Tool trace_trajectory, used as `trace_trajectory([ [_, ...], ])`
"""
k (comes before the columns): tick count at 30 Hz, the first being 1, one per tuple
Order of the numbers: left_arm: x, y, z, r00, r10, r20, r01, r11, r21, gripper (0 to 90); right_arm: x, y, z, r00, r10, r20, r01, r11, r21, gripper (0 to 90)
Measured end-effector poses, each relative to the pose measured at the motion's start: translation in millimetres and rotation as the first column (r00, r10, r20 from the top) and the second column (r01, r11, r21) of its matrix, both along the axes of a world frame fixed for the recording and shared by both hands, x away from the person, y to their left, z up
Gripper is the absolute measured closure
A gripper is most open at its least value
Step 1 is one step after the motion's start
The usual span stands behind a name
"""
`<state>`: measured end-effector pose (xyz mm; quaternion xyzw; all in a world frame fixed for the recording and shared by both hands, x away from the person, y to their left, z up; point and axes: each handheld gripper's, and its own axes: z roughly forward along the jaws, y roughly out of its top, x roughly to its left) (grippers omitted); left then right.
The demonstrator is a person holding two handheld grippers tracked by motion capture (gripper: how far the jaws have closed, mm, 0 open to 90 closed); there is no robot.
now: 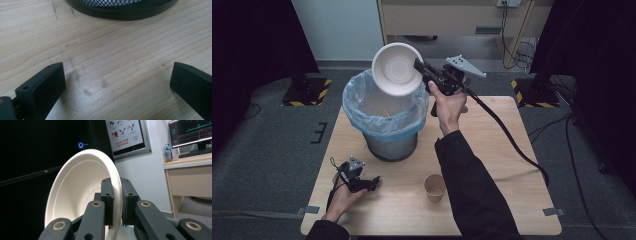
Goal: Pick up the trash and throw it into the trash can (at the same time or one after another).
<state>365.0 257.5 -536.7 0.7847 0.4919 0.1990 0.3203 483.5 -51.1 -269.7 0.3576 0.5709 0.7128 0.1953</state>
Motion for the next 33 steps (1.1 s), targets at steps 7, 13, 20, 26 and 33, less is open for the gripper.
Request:
trace_trajectory([
  [7,0.0,0.0,0.0,1.0000,0.000,0.000,0.000,1.0000,0.000,0.0,8.4,16.6,-18.4,0.9986,0.017,-0.051,-0.021,0.9969,-0.075,71.0],
  [13,0.0,0.0,0.0,1.0000,0.000,0.000,0.000,1.0000,0.000,0.0,1.2,8.0,-10.8,0.9991,0.027,-0.034,-0.030,0.9952,-0.093,63.4],
  [20,0.0,0.0,0.0,1.0000,0.000,0.000,0.000,1.0000,0.001,0.0,-21.3,-16.3,6.8,0.9997,0.020,0.011,-0.018,0.9852,-0.171,53.1],
  [26,0.0,0.0,0.0,1.0000,0.000,0.000,0.000,1.0000,0.001,0.0,-40.7,-48.5,8.1,0.9995,0.029,0.013,-0.026,0.9884,-0.149,51.6],
  [33,-0.1,0.1,0.1,1.0000,-0.001,-0.002,0.001,1.0000,0.002,0.0,-62.5,-86.3,-12.8,0.9996,0.024,-0.015,-0.027,0.9792,-0.201,49.9],
])
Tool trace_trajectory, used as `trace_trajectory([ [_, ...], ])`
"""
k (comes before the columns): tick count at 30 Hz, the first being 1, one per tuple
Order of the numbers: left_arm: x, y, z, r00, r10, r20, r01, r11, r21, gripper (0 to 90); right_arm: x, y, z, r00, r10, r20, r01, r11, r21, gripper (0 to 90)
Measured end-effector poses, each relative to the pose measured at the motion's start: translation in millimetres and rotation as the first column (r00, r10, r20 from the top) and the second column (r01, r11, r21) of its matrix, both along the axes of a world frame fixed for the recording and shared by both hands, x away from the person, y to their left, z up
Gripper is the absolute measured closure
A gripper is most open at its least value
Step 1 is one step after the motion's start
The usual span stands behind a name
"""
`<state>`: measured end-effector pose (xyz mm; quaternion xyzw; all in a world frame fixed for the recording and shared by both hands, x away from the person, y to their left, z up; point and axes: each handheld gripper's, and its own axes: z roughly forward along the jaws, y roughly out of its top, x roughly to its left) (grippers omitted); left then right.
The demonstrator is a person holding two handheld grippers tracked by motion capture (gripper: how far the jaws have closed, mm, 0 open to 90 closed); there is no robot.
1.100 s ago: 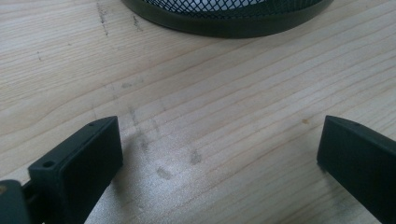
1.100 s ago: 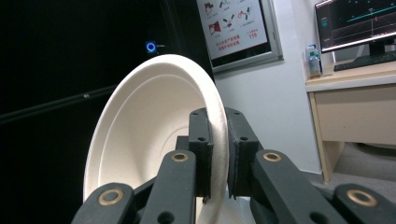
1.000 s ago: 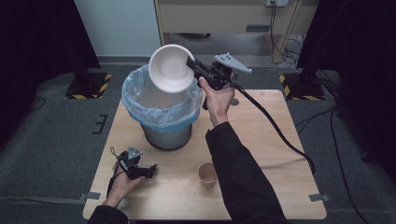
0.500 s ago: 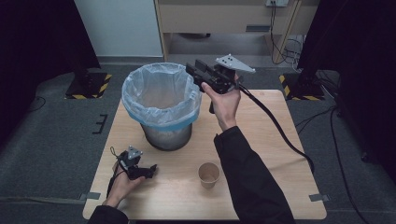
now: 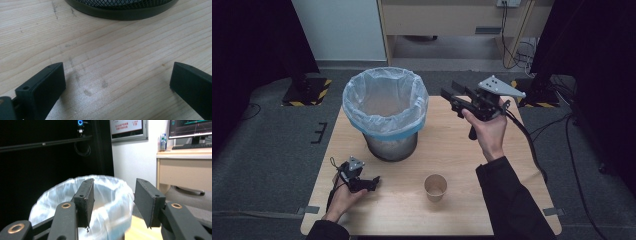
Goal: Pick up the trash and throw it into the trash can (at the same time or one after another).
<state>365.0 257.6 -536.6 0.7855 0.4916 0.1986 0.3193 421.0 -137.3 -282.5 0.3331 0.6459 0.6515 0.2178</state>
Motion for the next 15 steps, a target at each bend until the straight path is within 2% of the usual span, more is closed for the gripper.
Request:
trace_trajectory([
  [6,-0.1,-0.1,0.0,1.0000,0.000,0.000,0.000,1.0000,0.000,0.0,-19.4,-16.7,-30.0,0.9987,0.028,-0.042,-0.031,0.9980,-0.056,48.5],
  [15,-0.1,-0.1,0.0,1.0000,0.001,0.000,-0.001,1.0000,-0.001,0.0,-37.4,-24.2,-84.8,0.9909,0.059,-0.121,-0.076,0.9874,-0.139,46.8],
])
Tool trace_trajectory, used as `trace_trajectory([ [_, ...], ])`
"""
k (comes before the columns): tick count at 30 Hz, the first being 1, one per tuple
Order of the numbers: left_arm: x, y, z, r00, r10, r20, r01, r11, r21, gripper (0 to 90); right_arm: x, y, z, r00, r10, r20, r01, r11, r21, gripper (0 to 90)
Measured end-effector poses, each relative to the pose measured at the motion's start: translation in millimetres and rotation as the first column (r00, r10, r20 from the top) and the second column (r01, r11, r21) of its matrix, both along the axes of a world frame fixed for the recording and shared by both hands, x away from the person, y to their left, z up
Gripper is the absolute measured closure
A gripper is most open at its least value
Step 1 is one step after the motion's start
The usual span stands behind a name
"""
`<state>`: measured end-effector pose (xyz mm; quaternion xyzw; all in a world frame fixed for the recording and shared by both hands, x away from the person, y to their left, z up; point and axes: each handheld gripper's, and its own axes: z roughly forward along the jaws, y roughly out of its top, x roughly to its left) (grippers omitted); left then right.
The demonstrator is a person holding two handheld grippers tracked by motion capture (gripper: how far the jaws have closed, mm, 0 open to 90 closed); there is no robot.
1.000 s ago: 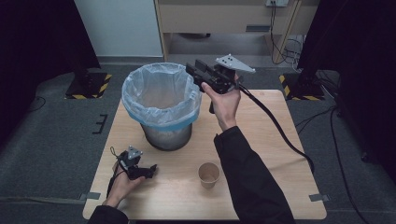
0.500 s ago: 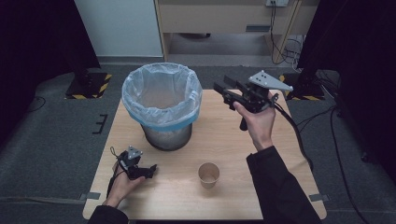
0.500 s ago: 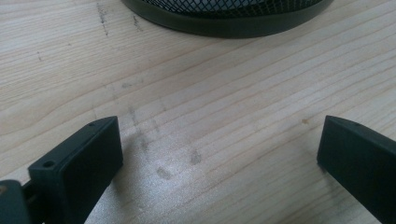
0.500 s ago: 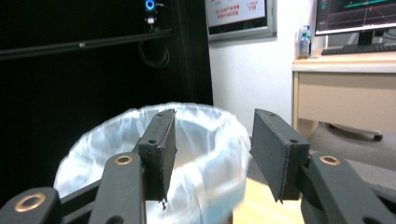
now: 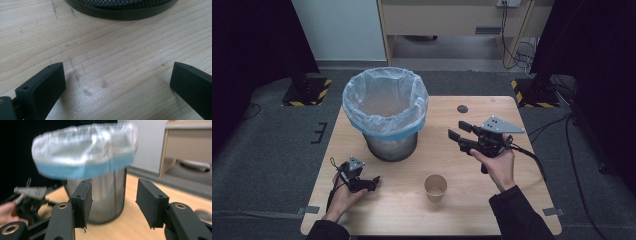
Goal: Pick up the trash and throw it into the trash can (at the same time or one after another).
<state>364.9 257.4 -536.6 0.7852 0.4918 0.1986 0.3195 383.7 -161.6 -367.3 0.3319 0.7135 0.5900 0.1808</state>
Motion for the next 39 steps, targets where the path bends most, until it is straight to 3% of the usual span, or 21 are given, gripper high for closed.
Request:
trace_trajectory([
  [4,0.0,0.0,0.0,1.0000,0.000,0.000,0.000,1.0000,0.000,0.0,-3.2,1.7,-21.6,0.9983,0.022,-0.054,-0.025,0.9982,-0.055,46.7],
  [11,-0.1,-0.2,0.0,1.0000,0.000,0.000,0.000,1.0000,0.000,0.0,-8.5,6.7,-47.4,0.9895,0.065,-0.129,-0.078,0.9917,-0.102,46.7],
  [15,-0.1,-0.2,0.0,1.0000,0.000,0.000,0.000,1.0000,-0.001,0.0,-13.3,14.2,-67.2,0.9772,0.098,-0.188,-0.124,0.9838,-0.130,48.4],
  [20,-0.1,-0.2,0.0,1.0000,-0.001,0.000,0.001,1.0000,0.000,0.0,-16.3,28.2,-90.6,0.9537,0.147,-0.262,-0.198,0.9637,-0.179,51.6],
  [28,-0.1,-0.2,0.0,1.0000,-0.001,0.000,0.001,1.0000,0.000,0.0,-18.1,36.6,-105.9,0.9248,0.168,-0.342,-0.257,0.9369,-0.237,59.8],
  [39,-0.1,-0.2,0.0,1.0000,0.000,0.000,0.000,1.0000,-0.001,0.0,-17.6,35.4,-109.5,0.9164,0.166,-0.364,-0.279,0.9169,-0.285,80.2],
])
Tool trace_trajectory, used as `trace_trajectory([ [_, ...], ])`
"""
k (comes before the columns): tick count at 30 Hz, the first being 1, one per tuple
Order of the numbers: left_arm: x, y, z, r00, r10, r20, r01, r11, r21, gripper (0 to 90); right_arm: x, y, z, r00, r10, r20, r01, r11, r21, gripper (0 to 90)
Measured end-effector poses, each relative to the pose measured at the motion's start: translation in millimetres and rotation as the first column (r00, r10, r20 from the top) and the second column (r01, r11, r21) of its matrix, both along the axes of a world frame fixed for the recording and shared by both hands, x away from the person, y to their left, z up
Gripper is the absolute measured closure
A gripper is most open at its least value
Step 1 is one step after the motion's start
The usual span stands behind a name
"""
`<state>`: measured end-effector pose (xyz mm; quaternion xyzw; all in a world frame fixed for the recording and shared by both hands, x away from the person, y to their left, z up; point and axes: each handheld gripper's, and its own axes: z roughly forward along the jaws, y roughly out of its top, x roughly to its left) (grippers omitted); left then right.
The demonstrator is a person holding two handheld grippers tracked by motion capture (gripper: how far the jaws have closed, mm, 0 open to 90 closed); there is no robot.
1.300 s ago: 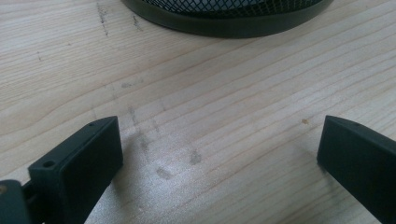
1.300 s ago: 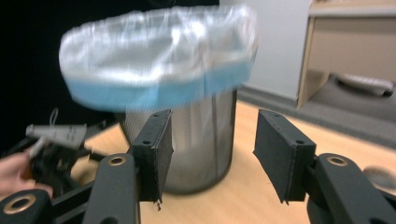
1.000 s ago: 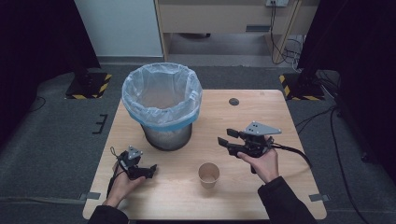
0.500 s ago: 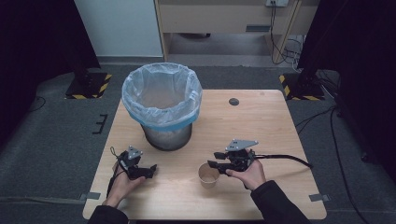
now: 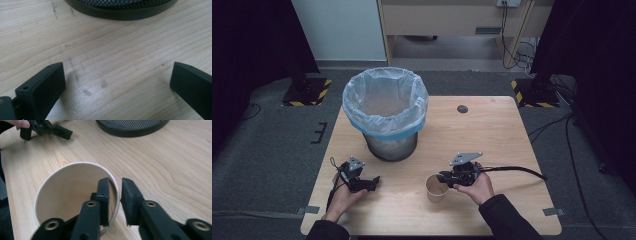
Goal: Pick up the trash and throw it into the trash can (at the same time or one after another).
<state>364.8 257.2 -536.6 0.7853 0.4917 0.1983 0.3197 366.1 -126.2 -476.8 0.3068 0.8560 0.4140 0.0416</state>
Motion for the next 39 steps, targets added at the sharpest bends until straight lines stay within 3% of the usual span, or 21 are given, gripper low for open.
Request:
trace_trajectory([
  [6,0.0,0.0,0.0,1.0000,0.000,0.000,0.000,1.0000,0.000,0.0,1.1,-4.9,8.8,0.9998,-0.009,0.017,0.008,0.9998,0.016,83.9],
  [12,0.0,0.0,0.0,1.0000,0.000,0.000,0.000,1.0000,0.000,0.0,3.6,-16.3,26.7,0.9971,-0.047,0.059,0.042,0.9959,0.080,84.1],
  [17,0.0,0.0,0.0,1.0000,0.000,0.000,0.000,1.0000,0.000,0.0,5.1,-28.5,43.5,0.9903,-0.093,0.104,0.076,0.9856,0.151,84.0],
  [20,0.0,0.0,0.0,1.0000,0.000,0.000,0.000,1.0000,0.000,0.0,5.0,-36.4,53.7,0.9823,-0.130,0.134,0.102,0.9743,0.201,84.1],
  [26,0.0,0.0,0.0,1.0000,0.000,0.000,0.000,1.0000,0.000,0.0,4.1,-51.8,73.4,0.9595,-0.208,0.189,0.145,0.9415,0.304,84.1],
  [37,0.0,0.0,0.0,1.0000,0.000,0.000,0.000,1.0000,0.000,0.0,1.5,-72.7,98.7,0.9055,-0.348,0.243,0.212,0.8671,0.451,84.2],
  [39,0.0,0.0,0.0,1.0000,0.000,0.000,0.000,1.0000,0.000,0.0,2.7,-75.8,102.9,0.8973,-0.371,0.239,0.221,0.8467,0.484,84.2],
])
